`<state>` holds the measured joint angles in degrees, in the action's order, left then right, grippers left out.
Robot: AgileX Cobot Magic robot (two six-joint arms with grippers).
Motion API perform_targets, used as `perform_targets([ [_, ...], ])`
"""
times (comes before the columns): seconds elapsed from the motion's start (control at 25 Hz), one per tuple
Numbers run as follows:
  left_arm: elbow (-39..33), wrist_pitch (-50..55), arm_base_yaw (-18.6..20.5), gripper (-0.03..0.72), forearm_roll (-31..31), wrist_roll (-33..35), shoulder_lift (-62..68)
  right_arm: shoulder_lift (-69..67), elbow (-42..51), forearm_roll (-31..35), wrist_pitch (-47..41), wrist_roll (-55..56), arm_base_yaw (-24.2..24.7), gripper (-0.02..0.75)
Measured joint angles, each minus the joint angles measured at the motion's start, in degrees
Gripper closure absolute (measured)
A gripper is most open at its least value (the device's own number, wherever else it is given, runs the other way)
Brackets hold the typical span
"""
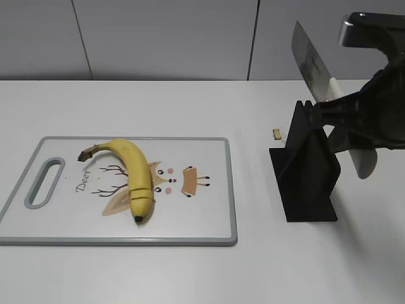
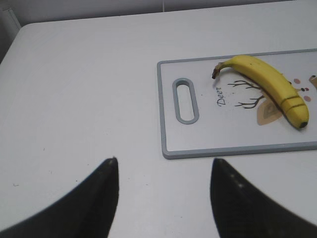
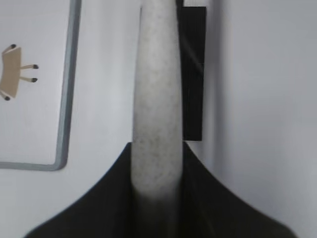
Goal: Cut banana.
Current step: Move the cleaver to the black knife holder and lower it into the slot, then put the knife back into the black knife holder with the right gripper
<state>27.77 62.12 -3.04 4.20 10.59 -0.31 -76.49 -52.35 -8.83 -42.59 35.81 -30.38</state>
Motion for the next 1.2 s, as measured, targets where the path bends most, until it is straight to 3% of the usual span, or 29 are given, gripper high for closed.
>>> perform_targets([
  [0.2,0.0,0.0,0.0,0.135,0.0,0.0,0.0,-1.0,0.9,-3.4,0.4,2.8,0.0,0.568],
  [0.52,0.0,0.0,0.0,0.135,0.0,0.0,0.0,-1.1,5.3,-3.5,0.9,3.1,0.0,0.568],
  [1.2,0.0,0.0,0.0,0.140,0.0,-0.1,0.0,-4.8,4.9,-2.7,3.2,0.5,0.0,0.567],
])
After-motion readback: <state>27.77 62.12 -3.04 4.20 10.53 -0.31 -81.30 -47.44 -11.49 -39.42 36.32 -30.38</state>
